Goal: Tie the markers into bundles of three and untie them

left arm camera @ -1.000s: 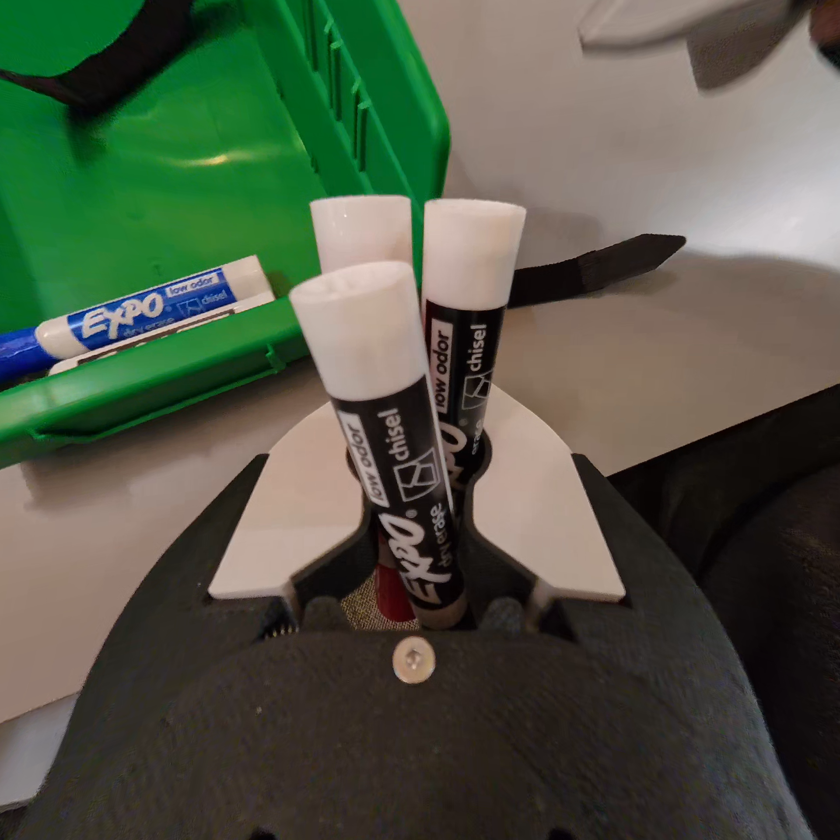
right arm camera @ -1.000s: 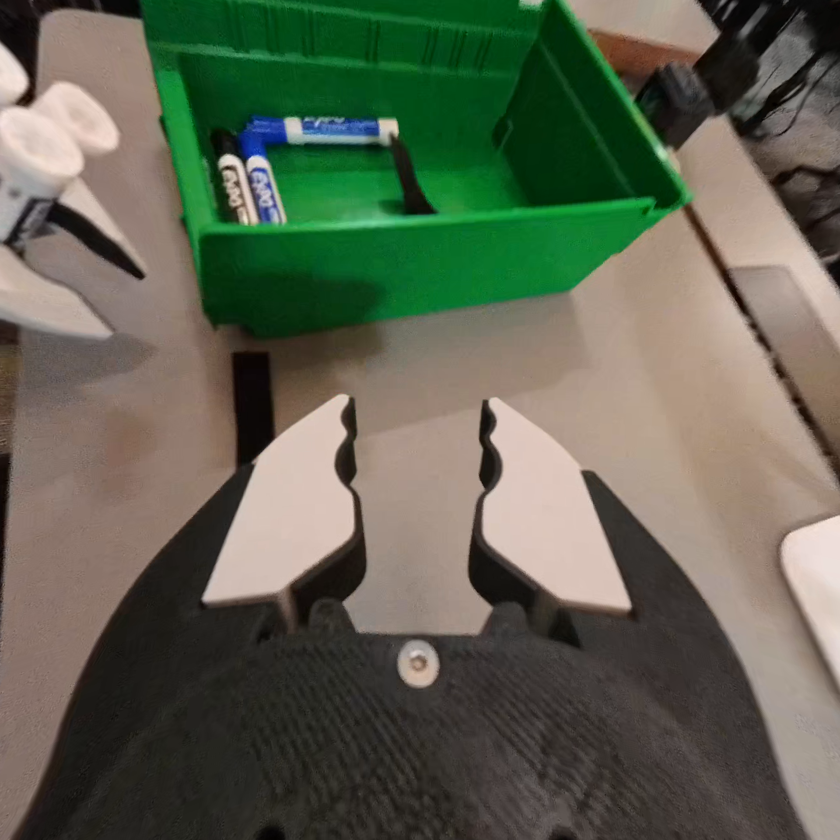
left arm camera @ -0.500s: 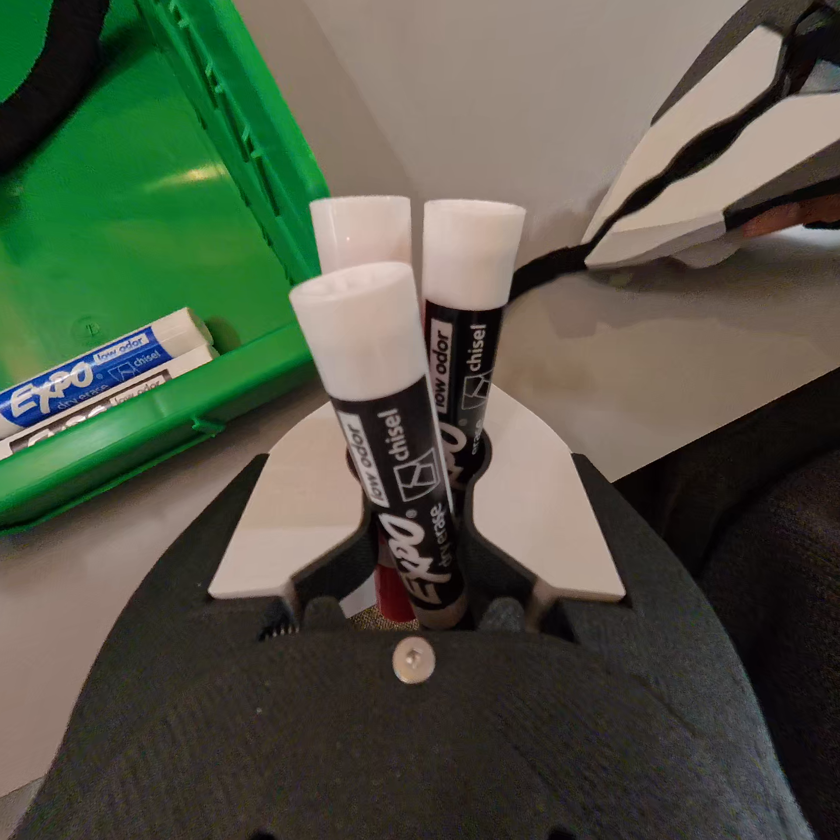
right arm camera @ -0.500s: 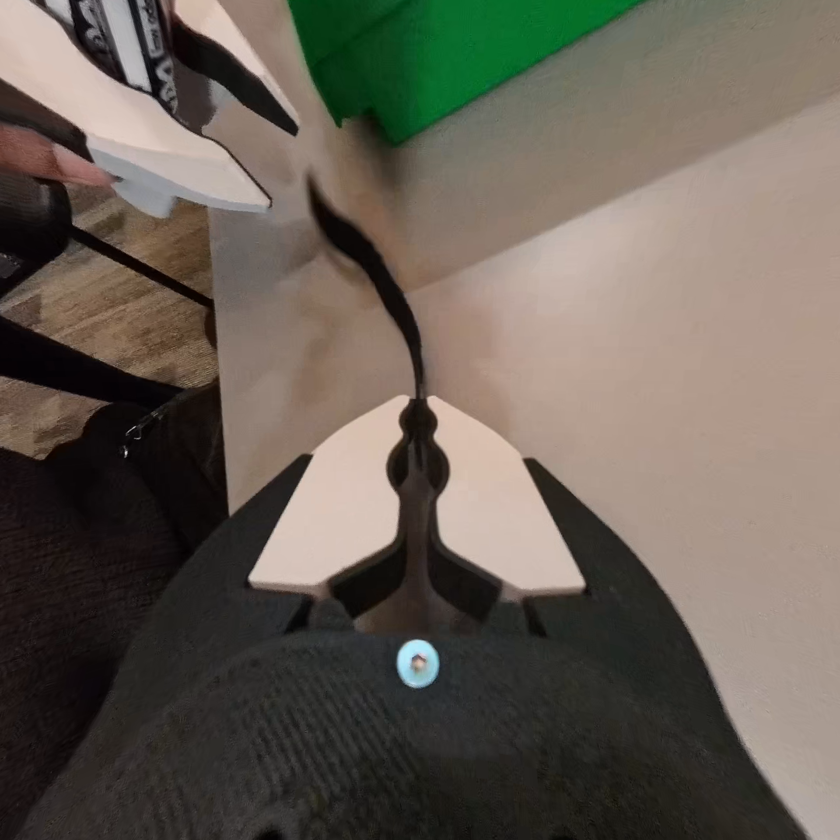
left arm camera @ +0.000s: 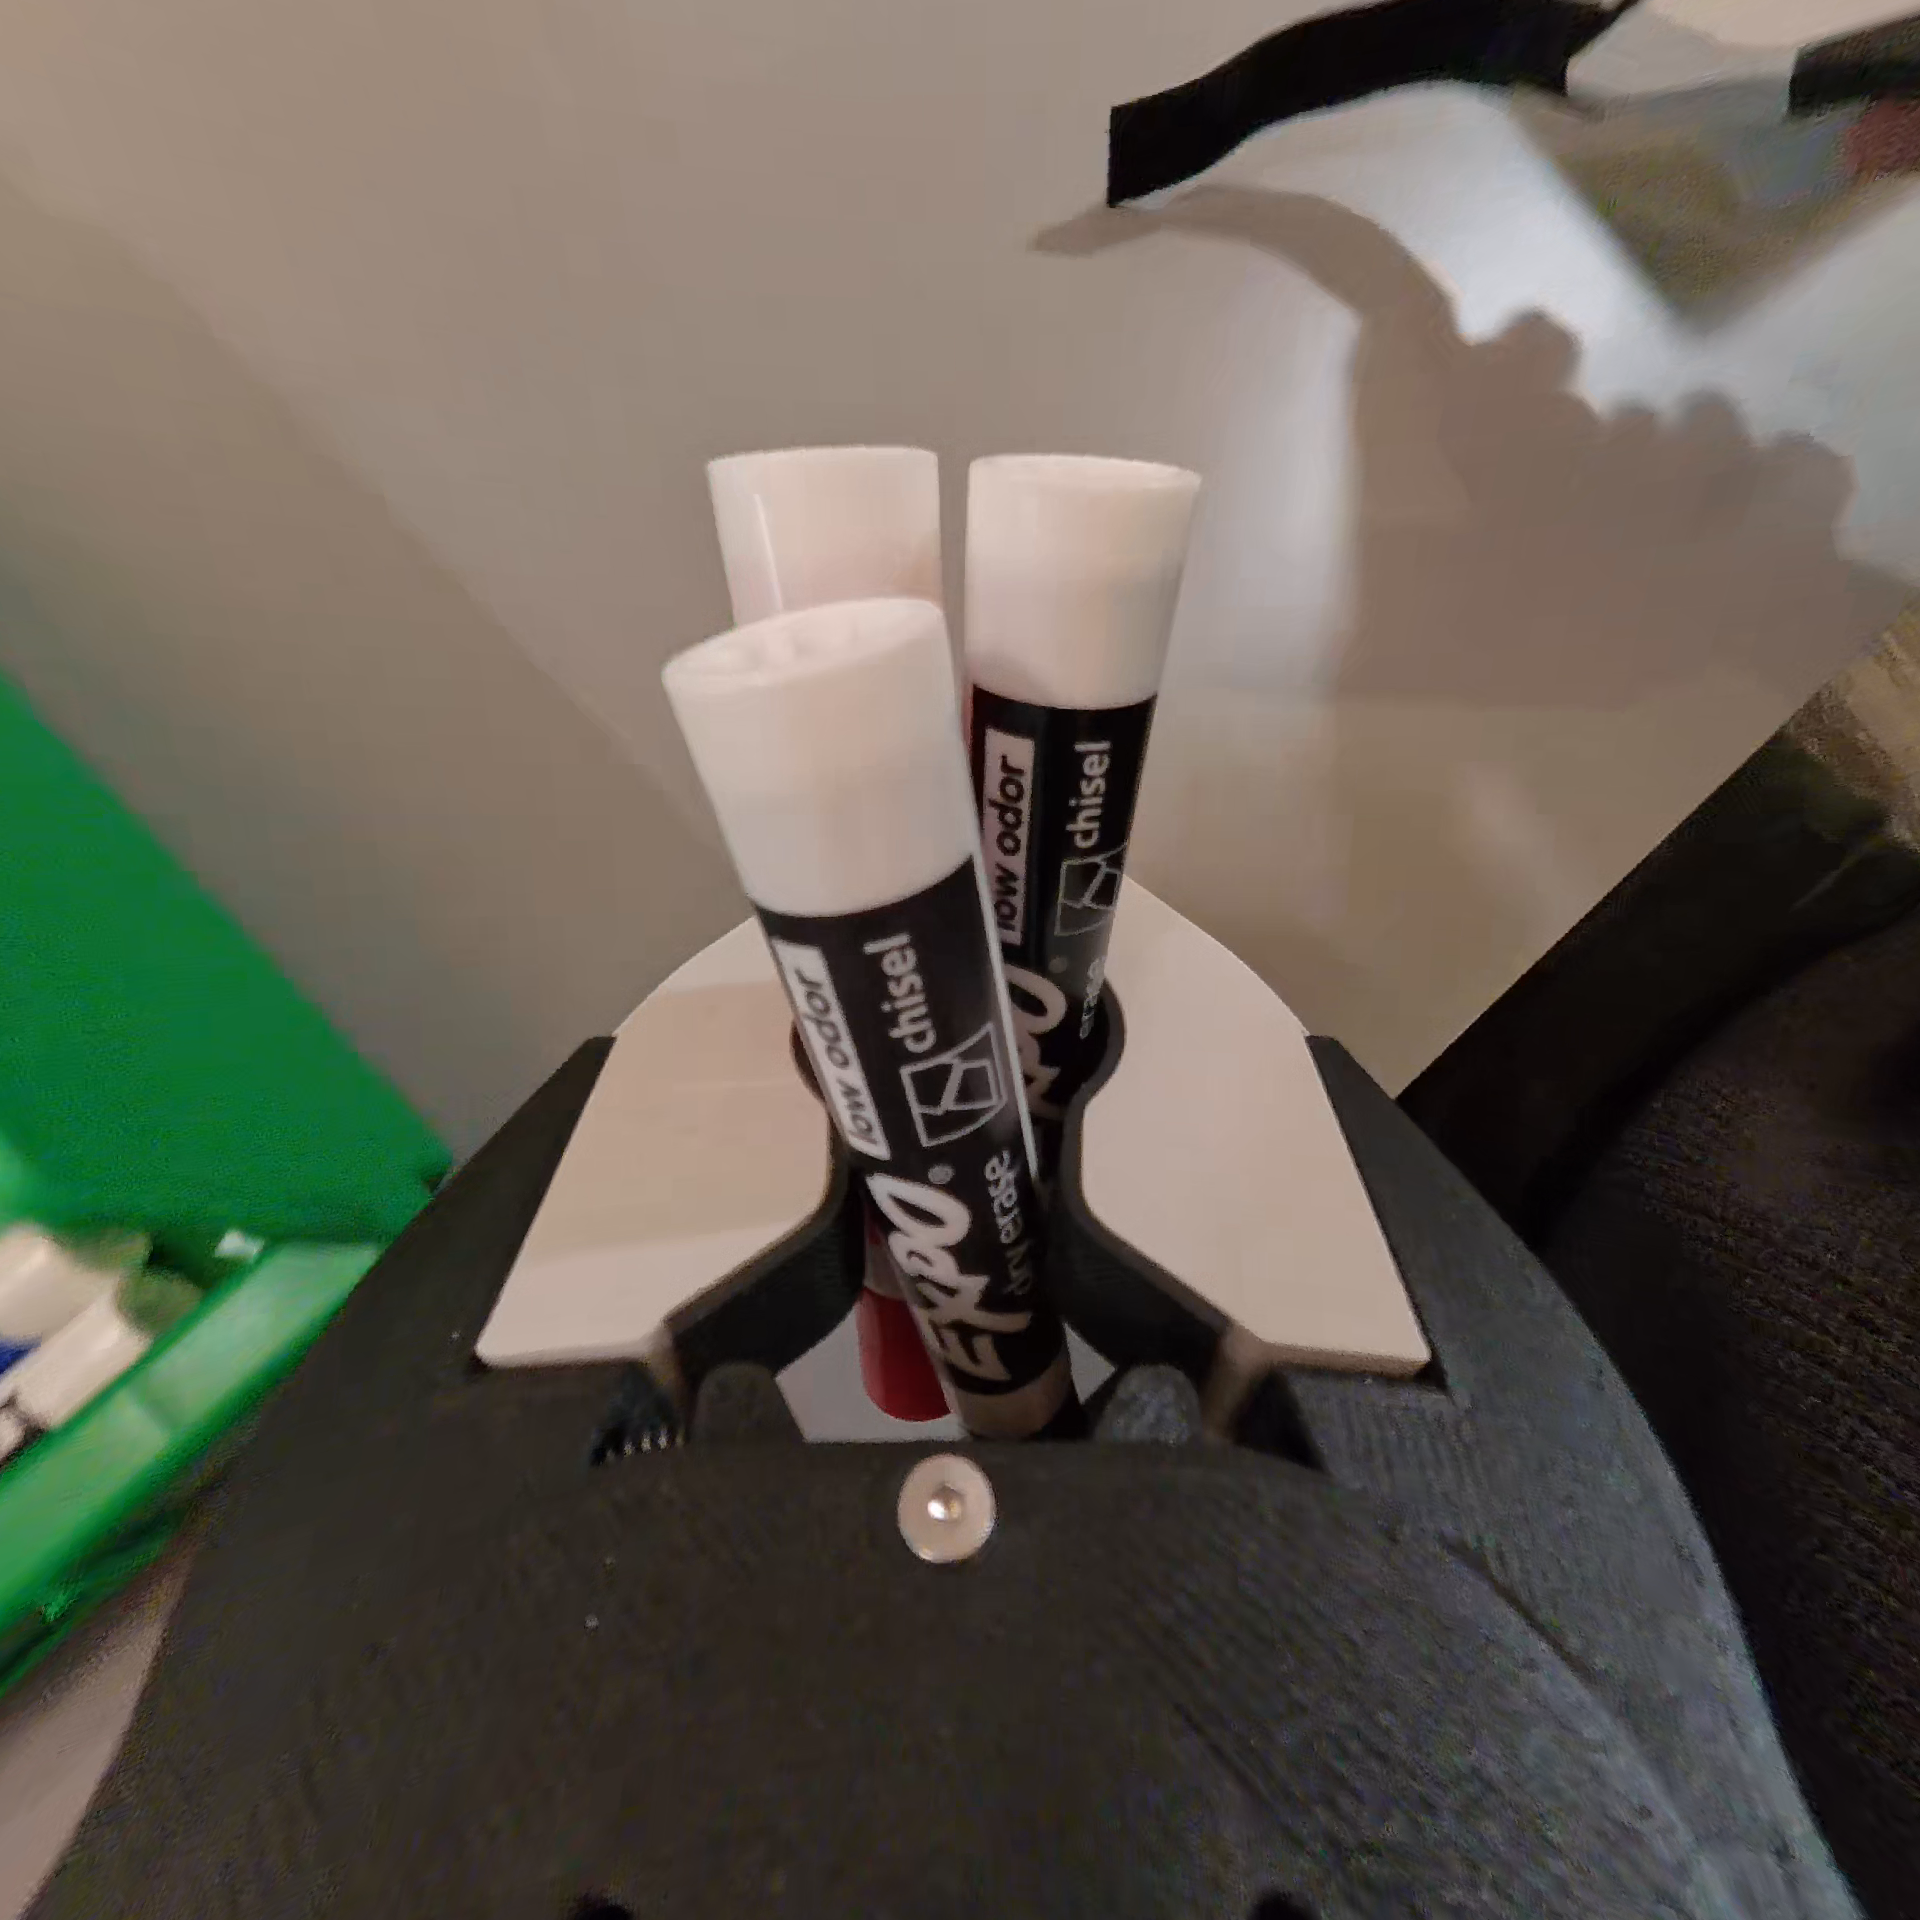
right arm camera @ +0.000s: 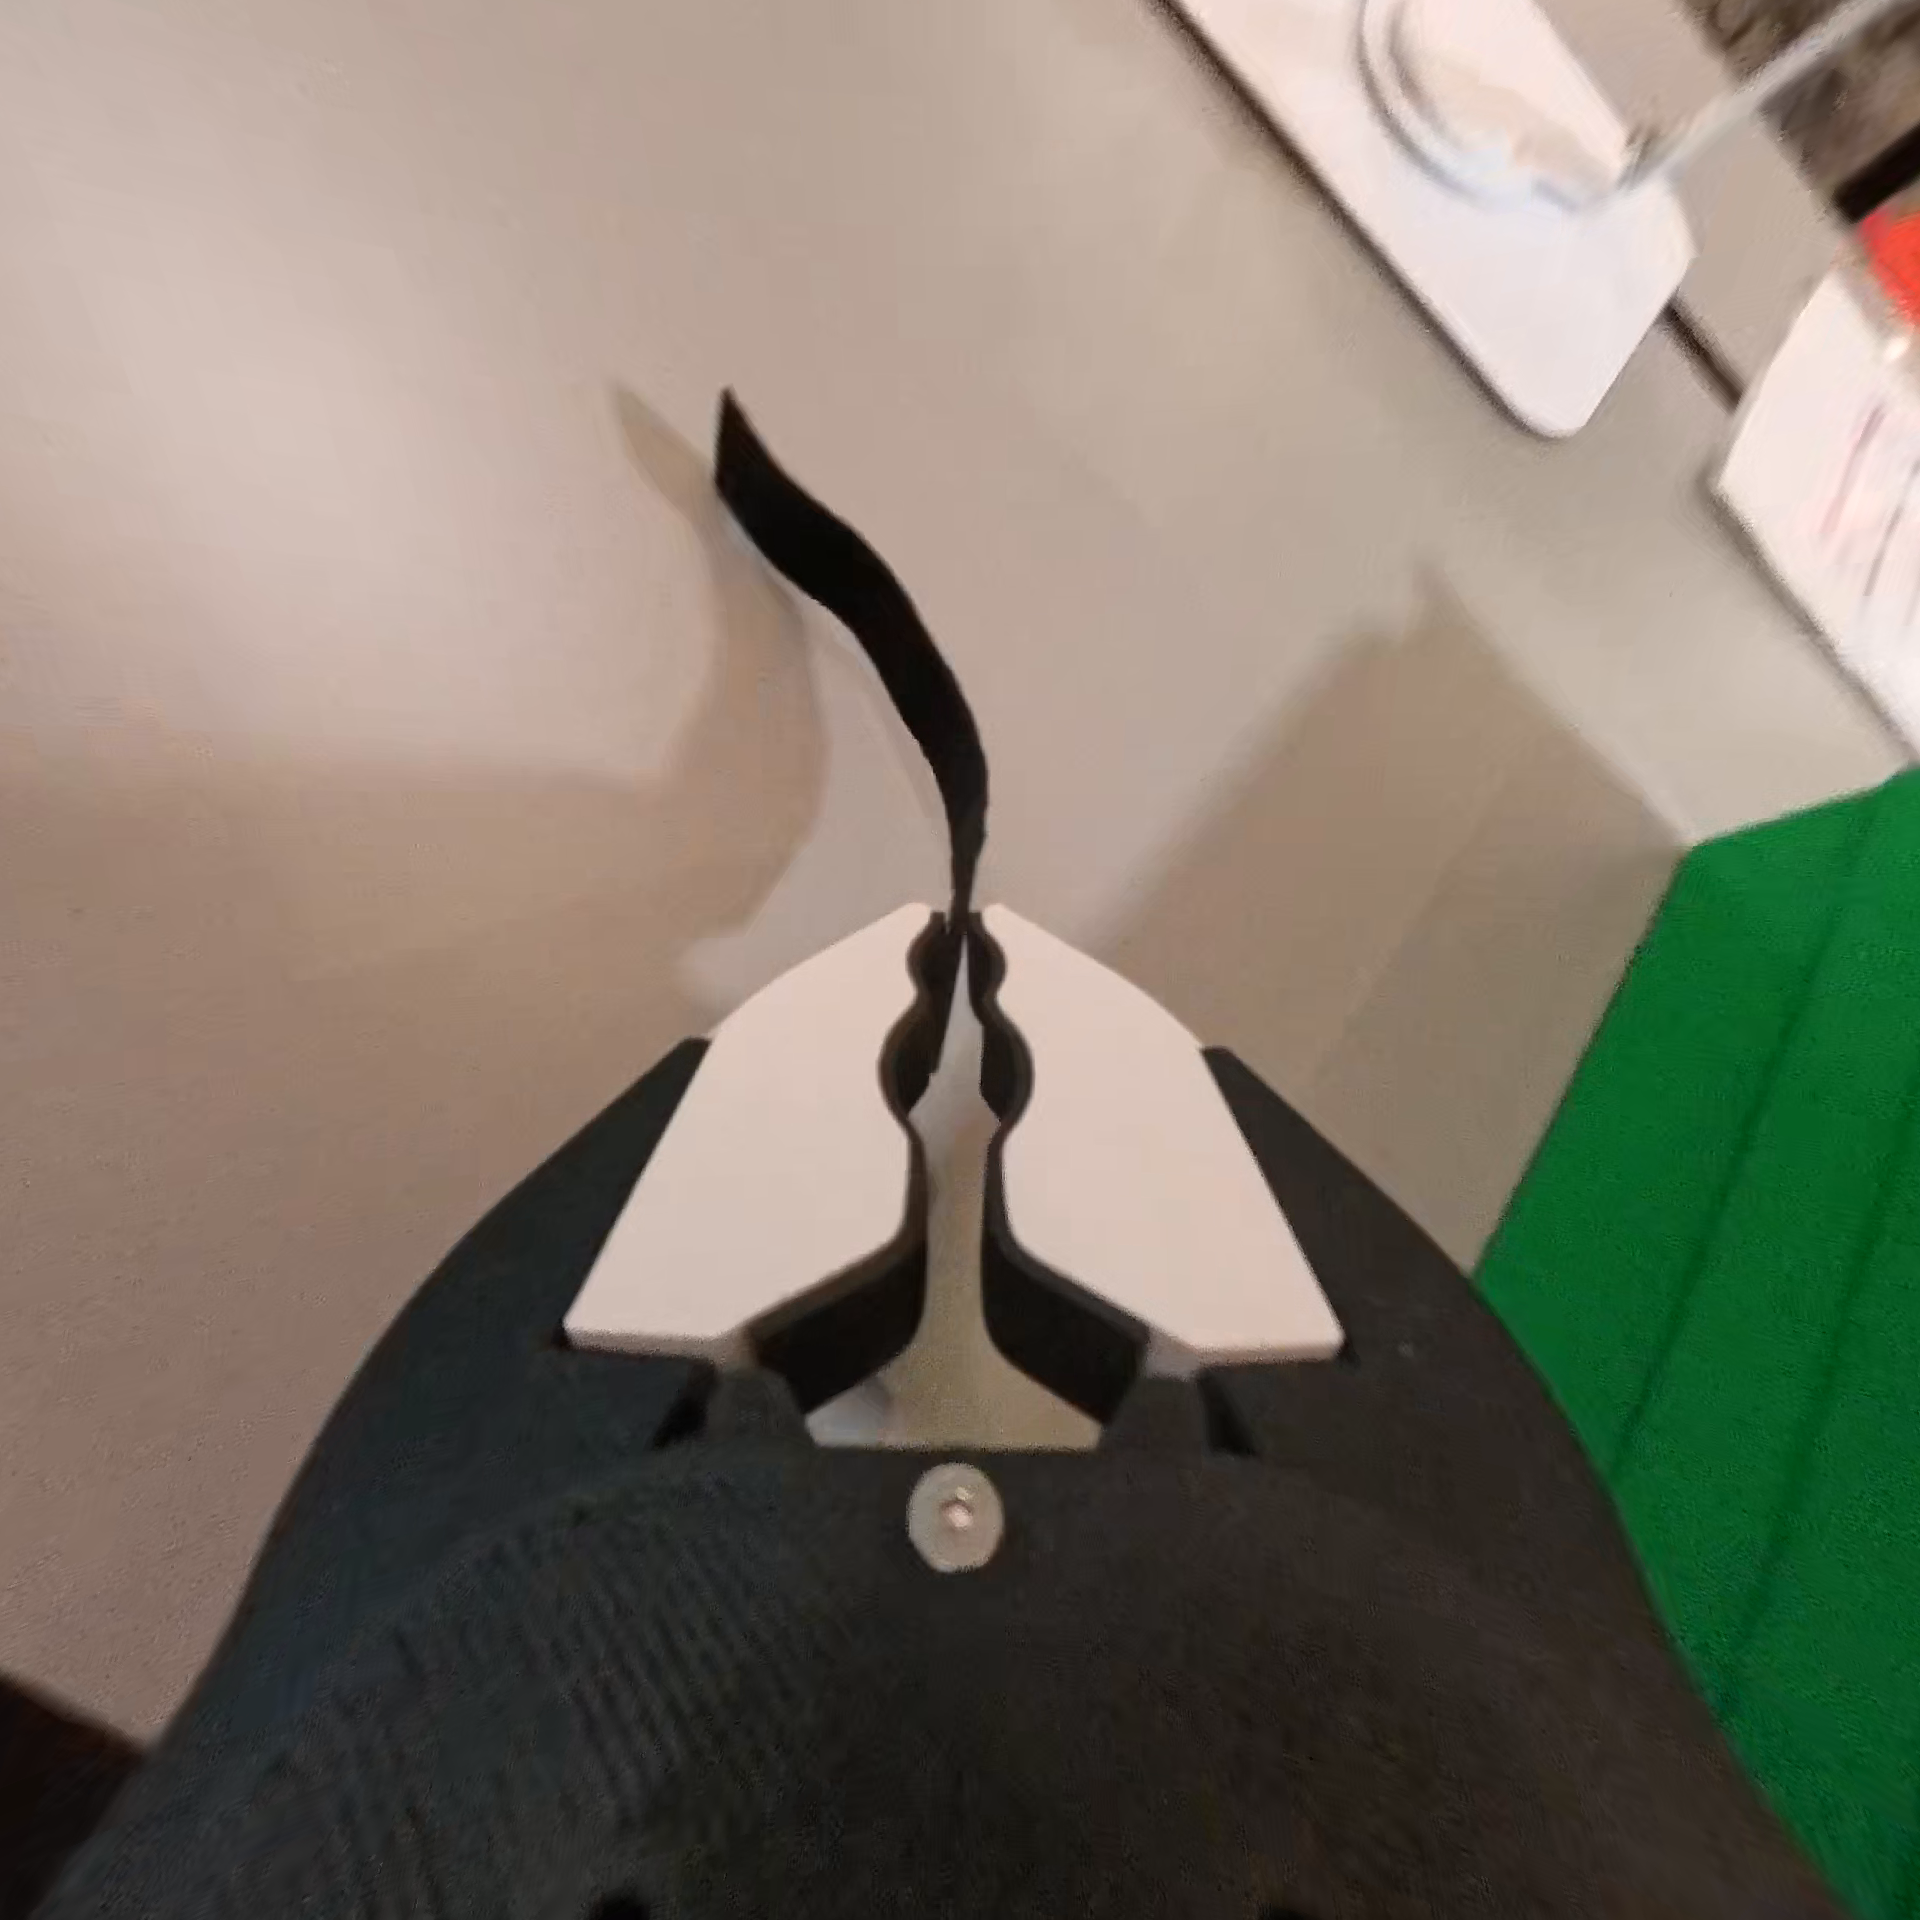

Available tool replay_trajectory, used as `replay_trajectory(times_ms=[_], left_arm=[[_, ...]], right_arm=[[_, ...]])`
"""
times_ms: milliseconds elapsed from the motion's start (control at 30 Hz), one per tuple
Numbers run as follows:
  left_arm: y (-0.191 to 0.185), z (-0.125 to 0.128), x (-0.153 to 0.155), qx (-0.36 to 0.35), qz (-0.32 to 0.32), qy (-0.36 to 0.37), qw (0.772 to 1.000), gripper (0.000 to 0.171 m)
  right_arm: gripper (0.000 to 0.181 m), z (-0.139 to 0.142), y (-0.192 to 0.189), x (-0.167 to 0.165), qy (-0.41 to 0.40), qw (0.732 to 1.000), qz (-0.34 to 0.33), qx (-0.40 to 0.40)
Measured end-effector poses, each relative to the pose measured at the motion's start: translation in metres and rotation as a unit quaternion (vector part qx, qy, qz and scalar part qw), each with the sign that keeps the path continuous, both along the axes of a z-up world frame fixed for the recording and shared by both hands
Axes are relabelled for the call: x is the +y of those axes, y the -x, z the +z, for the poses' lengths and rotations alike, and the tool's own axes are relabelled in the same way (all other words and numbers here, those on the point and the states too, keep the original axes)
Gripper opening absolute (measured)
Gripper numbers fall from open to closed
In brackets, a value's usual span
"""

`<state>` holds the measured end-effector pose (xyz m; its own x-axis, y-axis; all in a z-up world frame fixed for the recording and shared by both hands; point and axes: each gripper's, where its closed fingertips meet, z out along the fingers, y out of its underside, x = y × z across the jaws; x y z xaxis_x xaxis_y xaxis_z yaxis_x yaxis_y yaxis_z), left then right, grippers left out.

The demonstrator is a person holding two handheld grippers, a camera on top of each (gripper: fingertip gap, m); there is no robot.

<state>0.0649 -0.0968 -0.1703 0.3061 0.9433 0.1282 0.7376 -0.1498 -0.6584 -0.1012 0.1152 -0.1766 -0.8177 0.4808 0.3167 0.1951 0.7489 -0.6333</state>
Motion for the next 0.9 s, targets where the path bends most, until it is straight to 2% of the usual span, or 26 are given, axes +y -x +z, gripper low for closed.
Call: replay_trajectory(times_ms=[100, 167, 333, 433, 533, 600, 633, 667, 700, 733, 833, 900], left_arm=[[0.016, -0.002, 0.019, 0.003, -0.042, 0.006, 0.999, 0.045], [0.026, -0.004, 0.031, 0.000, -0.069, 0.010, 0.998, 0.045], [0.047, -0.009, 0.056, -0.012, -0.130, 0.033, 0.991, 0.044], [0.049, -0.013, 0.069, -0.029, -0.172, 0.052, 0.983, 0.044], [0.048, -0.018, 0.073, -0.057, -0.227, 0.105, 0.966, 0.044], [0.041, -0.020, 0.073, -0.098, -0.295, 0.152, 0.938, 0.044], [0.029, -0.023, 0.074, -0.134, -0.355, 0.176, 0.908, 0.045], [0.013, -0.025, 0.073, -0.175, -0.422, 0.197, 0.868, 0.045], [0.003, -0.027, 0.071, -0.205, -0.467, 0.214, 0.833, 0.045], [-0.001, -0.027, 0.071, -0.228, -0.485, 0.227, 0.813, 0.045], [0.002, -0.030, 0.080, -0.293, -0.471, 0.220, 0.803, 0.044], [0.002, -0.032, 0.090, -0.307, -0.476, 0.200, 0.800, 0.044]], right_arm=[[0.017, -0.014, -0.034, 0.019, 0.021, 0.997, -0.017, -0.068], [0.033, -0.016, -0.050, 0.022, 0.032, 0.997, -0.017, -0.073], [0.056, -0.006, -0.086, 0.021, 0.092, 0.991, 0.026, -0.093], [0.060, 0.005, -0.086, 0.040, 0.131, 0.987, 0.006, -0.090], [0.060, 0.008, -0.084, 0.060, 0.152, 0.984, -0.013, -0.092], [0.059, 0.008, -0.083, 0.067, 0.152, 0.984, -0.014, -0.087], [0.058, 0.009, -0.083, 0.066, 0.158, 0.984, -0.006, -0.082], [0.057, 0.012, -0.084, 0.062, 0.163, 0.984, 0.004, -0.077], [0.057, 0.015, -0.084, 0.055, 0.168, 0.983, 0.017, -0.072], [0.057, 0.019, -0.085, 0.047, 0.172, 0.982, 0.033, -0.065], [0.055, 0.028, -0.091, 0.020, 0.173, 0.979, 0.095, -0.041], [0.049, 0.032, -0.098, 0.004, 0.183, 0.973, 0.137, -0.026]])
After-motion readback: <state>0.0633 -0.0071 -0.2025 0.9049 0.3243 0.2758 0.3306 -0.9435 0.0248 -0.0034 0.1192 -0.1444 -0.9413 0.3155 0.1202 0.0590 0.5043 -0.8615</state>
